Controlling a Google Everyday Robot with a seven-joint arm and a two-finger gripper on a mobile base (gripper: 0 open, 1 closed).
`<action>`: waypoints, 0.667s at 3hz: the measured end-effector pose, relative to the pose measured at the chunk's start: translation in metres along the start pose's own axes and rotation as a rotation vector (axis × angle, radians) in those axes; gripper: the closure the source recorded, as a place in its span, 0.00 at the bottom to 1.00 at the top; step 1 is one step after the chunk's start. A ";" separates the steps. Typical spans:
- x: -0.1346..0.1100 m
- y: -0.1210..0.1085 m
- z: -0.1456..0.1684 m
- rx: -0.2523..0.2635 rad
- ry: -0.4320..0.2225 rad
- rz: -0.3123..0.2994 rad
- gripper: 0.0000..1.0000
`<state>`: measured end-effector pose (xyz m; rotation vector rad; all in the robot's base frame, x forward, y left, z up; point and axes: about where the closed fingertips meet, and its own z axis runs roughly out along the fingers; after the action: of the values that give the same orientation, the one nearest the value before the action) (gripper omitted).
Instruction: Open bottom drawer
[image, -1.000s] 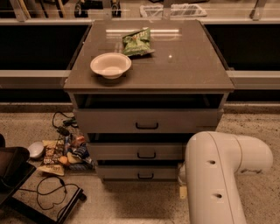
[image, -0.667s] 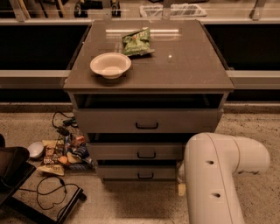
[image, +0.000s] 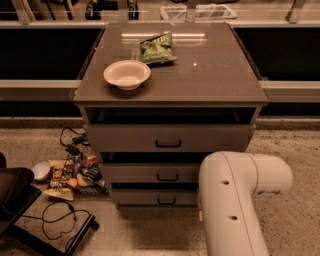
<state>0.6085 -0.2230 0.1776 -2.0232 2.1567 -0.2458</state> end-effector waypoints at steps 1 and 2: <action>0.000 0.005 0.002 -0.025 0.011 0.003 0.42; 0.001 0.008 -0.017 -0.045 0.054 -0.022 0.65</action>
Offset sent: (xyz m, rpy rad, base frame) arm -0.0490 0.0064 0.0500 -0.1385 0.0659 -0.0048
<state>0.5969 -0.2234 0.1921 -2.0895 2.1921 -0.2601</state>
